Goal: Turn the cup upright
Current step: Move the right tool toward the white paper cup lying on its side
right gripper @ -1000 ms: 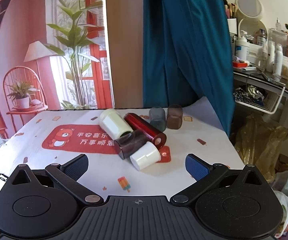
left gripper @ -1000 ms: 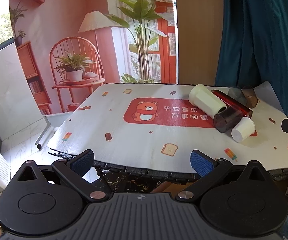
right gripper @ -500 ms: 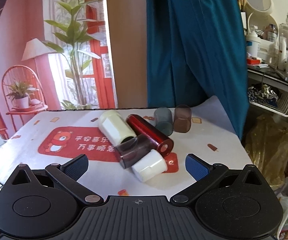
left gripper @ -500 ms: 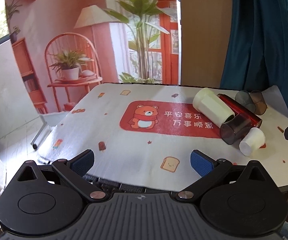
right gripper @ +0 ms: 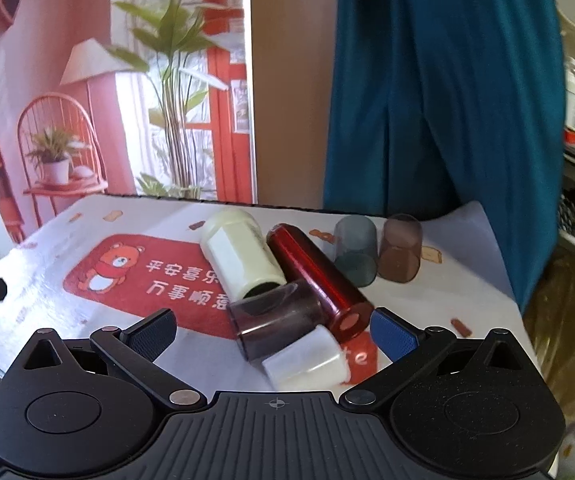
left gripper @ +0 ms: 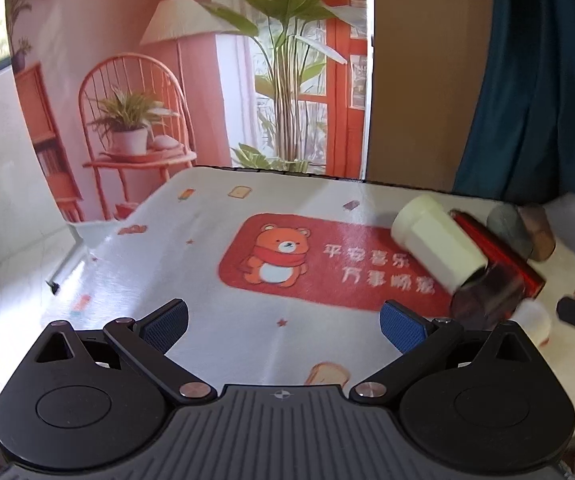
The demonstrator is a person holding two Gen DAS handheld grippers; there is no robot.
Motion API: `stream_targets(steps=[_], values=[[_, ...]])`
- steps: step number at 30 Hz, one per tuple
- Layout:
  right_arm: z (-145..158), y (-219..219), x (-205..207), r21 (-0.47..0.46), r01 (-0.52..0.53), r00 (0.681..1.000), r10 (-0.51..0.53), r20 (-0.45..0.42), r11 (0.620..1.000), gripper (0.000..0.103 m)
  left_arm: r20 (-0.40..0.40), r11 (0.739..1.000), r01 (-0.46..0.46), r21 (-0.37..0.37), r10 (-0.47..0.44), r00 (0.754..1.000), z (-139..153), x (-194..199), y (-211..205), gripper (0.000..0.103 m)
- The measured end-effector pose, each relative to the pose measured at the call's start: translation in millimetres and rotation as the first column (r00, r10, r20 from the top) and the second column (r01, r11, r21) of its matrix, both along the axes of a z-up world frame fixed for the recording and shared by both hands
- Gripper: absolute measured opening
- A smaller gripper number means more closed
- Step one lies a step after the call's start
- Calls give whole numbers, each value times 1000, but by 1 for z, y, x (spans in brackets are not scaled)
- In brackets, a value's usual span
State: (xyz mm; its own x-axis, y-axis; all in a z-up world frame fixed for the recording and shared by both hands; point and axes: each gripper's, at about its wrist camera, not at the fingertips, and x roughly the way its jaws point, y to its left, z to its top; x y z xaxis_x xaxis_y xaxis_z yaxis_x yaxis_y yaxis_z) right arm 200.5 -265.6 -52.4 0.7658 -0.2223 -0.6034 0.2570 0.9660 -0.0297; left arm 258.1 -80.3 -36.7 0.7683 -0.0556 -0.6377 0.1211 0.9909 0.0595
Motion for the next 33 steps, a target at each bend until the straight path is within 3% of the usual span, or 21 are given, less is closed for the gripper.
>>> stream_targets(steps=[5, 10, 16, 25, 29, 33], values=[[20, -3, 6, -11, 23, 1000, -23, 1, 1000, 103, 13, 998, 20, -52, -20, 1000, 8, 16, -2, 103], [28, -2, -3, 22, 86, 996, -86, 25, 996, 103, 31, 997, 64, -35, -63, 998, 10, 17, -4, 103], [28, 10, -29, 45, 129, 990, -132, 59, 991, 103, 59, 995, 100, -9, -100, 993, 14, -8, 3, 103], [47, 29, -70, 71, 113, 988, -120, 96, 991, 103, 65, 994, 86, -70, -82, 994, 29, -56, 18, 103], [55, 36, -82, 61, 116, 985, -122, 120, 991, 103, 101, 992, 94, -84, -86, 991, 34, -65, 26, 103], [52, 39, -89, 62, 137, 983, -144, 118, 989, 103, 75, 992, 93, -88, -87, 993, 22, -62, 27, 103]])
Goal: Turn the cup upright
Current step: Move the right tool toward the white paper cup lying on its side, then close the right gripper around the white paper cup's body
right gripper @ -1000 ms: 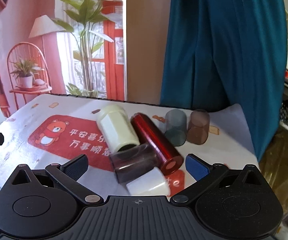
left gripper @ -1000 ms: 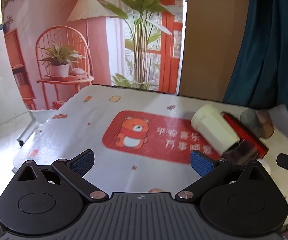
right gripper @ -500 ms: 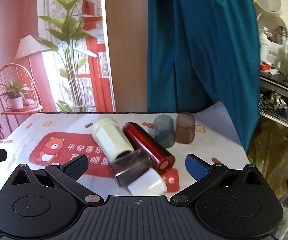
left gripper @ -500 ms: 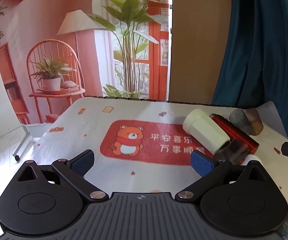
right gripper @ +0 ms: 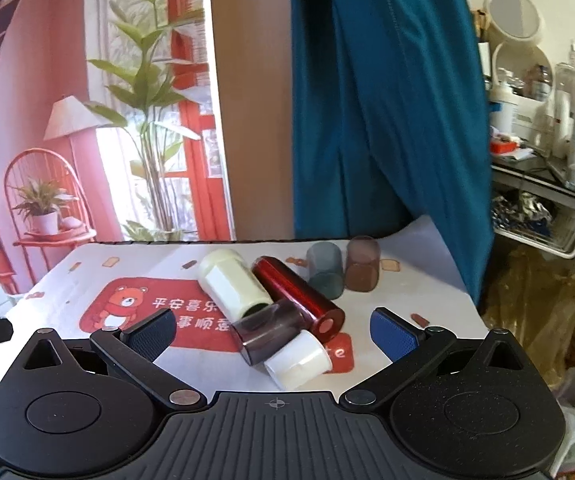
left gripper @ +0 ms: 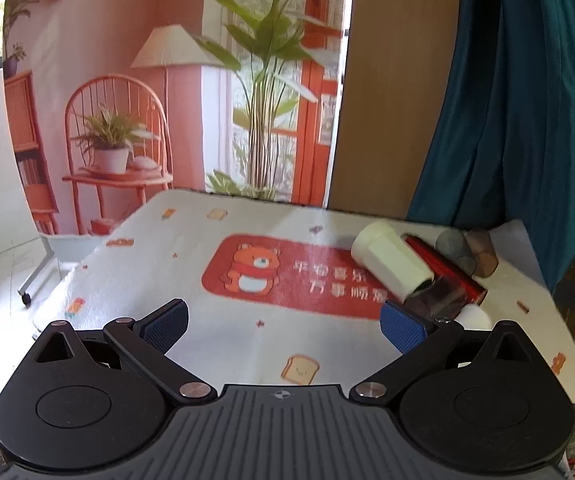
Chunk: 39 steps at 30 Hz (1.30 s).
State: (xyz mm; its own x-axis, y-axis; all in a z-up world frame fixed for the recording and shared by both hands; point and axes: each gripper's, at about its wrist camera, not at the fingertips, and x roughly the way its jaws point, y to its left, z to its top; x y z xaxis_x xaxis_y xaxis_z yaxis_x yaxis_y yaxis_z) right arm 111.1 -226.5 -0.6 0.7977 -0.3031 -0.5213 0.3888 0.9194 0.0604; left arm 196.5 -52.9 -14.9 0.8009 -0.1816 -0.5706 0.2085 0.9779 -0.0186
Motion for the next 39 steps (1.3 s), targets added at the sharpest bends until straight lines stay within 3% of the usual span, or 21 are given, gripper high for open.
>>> stream_targets(steps=[3, 7, 12, 14, 16, 23, 28, 39], values=[[-13, -4, -1, 5, 1, 1000, -1, -18, 1000, 103, -11, 999, 6, 32, -5, 1000, -14, 5, -8, 103], [-35, -20, 0, 60, 19, 999, -17, -38, 998, 103, -41, 999, 52, 7, -52, 998, -26, 12, -16, 103], [-64, -38, 13, 49, 43, 996, -39, -84, 998, 102, -67, 996, 83, 21, -81, 994, -49, 32, -34, 102], [-76, -48, 20, 69, 54, 994, -47, -101, 996, 98, -77, 997, 78, 19, -76, 994, -59, 39, -38, 102], [-88, -57, 31, 95, 71, 990, -59, -127, 993, 88, -82, 998, 65, 20, -63, 995, -68, 49, -39, 101], [-128, -72, 79, 194, 100, 982, -66, -175, 976, 75, -110, 998, -22, 59, 29, 993, -89, 78, -26, 95], [-151, -86, 106, 325, 210, 971, -159, -178, 922, 70, -155, 995, -68, 70, 79, 985, -99, 93, -9, 95], [-168, -91, 132, 269, 294, 947, -242, -211, 917, 64, -203, 988, -129, 86, 144, 968, -108, 102, 17, 95]])
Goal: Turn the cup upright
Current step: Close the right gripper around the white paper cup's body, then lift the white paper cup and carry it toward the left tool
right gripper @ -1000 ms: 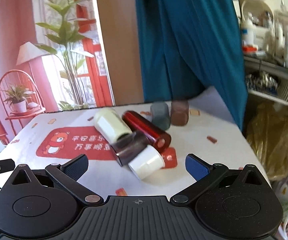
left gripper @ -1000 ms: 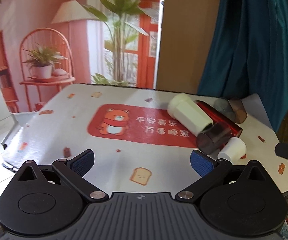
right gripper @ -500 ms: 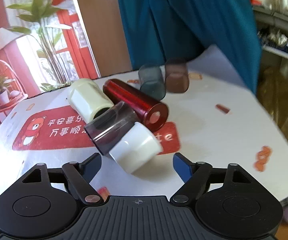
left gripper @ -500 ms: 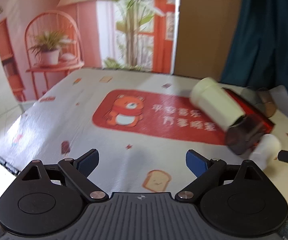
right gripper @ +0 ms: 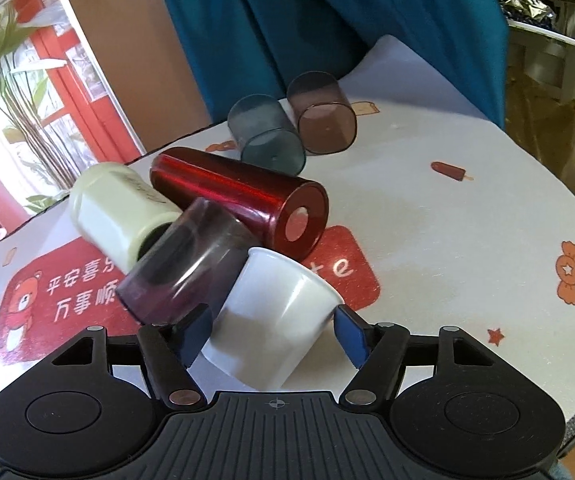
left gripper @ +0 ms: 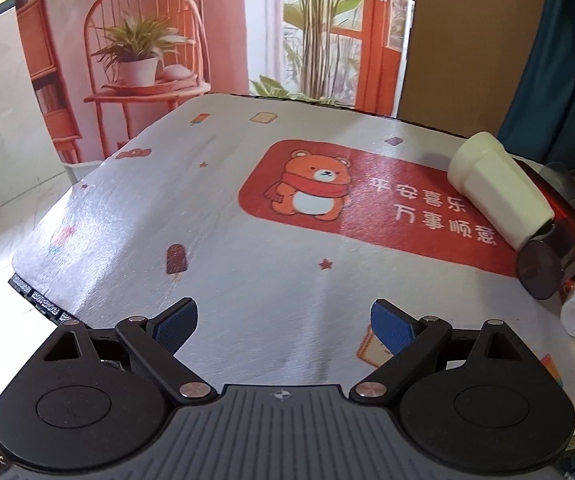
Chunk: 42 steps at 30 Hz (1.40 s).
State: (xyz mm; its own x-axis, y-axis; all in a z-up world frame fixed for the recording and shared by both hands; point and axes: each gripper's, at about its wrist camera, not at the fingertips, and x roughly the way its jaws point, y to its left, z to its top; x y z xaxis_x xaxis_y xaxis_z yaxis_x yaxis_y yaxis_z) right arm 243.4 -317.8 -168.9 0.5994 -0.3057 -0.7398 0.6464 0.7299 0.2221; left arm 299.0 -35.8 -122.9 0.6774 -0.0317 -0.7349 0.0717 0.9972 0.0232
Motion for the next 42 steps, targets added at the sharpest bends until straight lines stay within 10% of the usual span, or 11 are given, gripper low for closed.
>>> stream_targets(steps=[10, 26, 42], values=[[7, 13, -13, -27, -76, 997, 75, -32, 997, 47, -26, 999, -18, -36, 18, 1000, -7, -7, 11, 95], [9, 41, -16, -29, -213, 971, 208, -120, 977, 50, -58, 993, -97, -61, 94, 994, -15, -16, 33, 95], [7, 179, 78, -36, -593, 804, 588, -92, 804, 50, -73, 965, -241, -99, 235, 969, -14, -16, 83, 95]])
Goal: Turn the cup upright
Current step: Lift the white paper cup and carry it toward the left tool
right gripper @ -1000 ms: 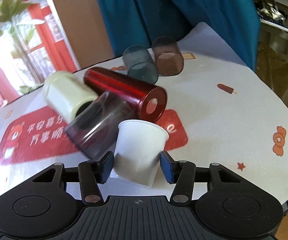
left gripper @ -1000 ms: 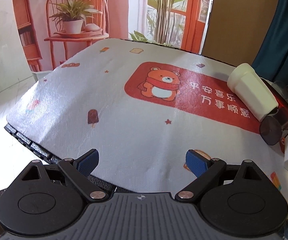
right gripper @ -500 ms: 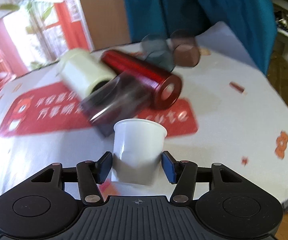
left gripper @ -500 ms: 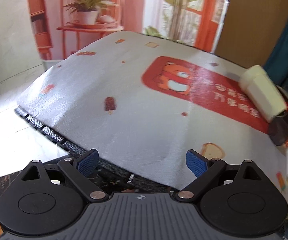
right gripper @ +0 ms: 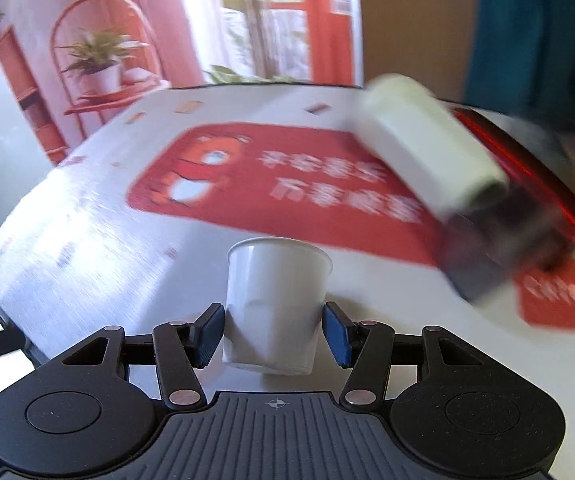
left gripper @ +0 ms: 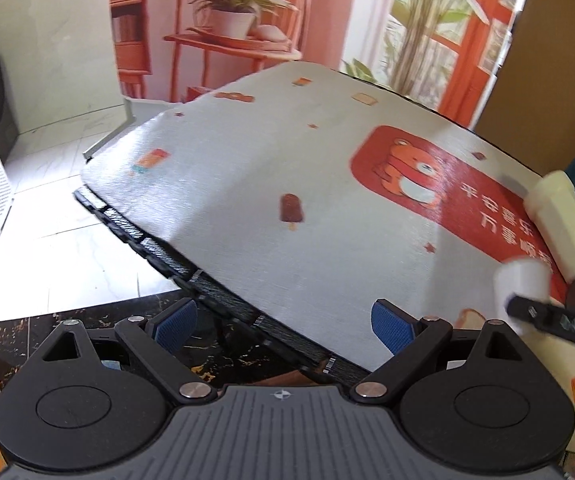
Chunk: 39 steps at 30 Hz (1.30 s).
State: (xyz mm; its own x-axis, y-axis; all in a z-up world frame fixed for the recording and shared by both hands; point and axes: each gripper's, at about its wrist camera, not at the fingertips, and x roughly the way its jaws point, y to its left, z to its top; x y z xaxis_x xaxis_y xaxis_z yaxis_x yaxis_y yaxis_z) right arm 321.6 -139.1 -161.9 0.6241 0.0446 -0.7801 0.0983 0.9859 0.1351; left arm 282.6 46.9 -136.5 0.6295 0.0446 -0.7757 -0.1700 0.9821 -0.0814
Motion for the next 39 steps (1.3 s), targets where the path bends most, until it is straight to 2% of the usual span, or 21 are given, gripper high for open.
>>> stream_targets(steps=[3, 7, 9, 12, 17, 18, 24, 28, 33, 39], values=[[3, 14, 12, 32, -68, 997, 67, 28, 997, 50, -1, 1000, -11, 0, 11, 1000, 2, 2, 5, 95], [6, 21, 16, 18, -134, 991, 133, 35, 991, 51, 10, 1000, -11, 9, 11, 1000, 6, 0, 5, 96], [9, 17, 11, 25, -132, 991, 132, 31, 991, 58, 13, 1000, -7, 8, 7, 1000, 8, 0, 4, 96], [14, 6, -1, 25, -113, 993, 113, 35, 993, 62, 12, 1000, 0, -2, 0, 1000, 9, 0, 0, 96], [15, -28, -37, 30, -72, 996, 71, 47, 997, 82, 19, 999, 37, 8, -37, 999, 12, -5, -14, 96], [13, -37, -47, 11, -54, 998, 54, 39, 998, 84, 18, 999, 48, 7, -48, 999, 12, -6, -17, 96], [-4, -83, -86, -120, 66, 998, -68, -14, 991, 86, -19, 995, 96, -15, -96, 995, 7, 3, -41, 96], [-4, -96, -97, -132, 91, 996, -91, 6, 987, 103, -19, 991, 132, -37, -132, 991, 9, 15, -61, 96], [3, -96, -95, -173, 65, 998, -61, 32, 983, 103, -20, 981, 182, -69, -184, 983, 11, 42, -88, 97], [7, -104, -90, -141, 72, 997, -66, 47, 987, 103, -43, 965, 257, -58, -260, 965, 2, 79, -128, 97]])
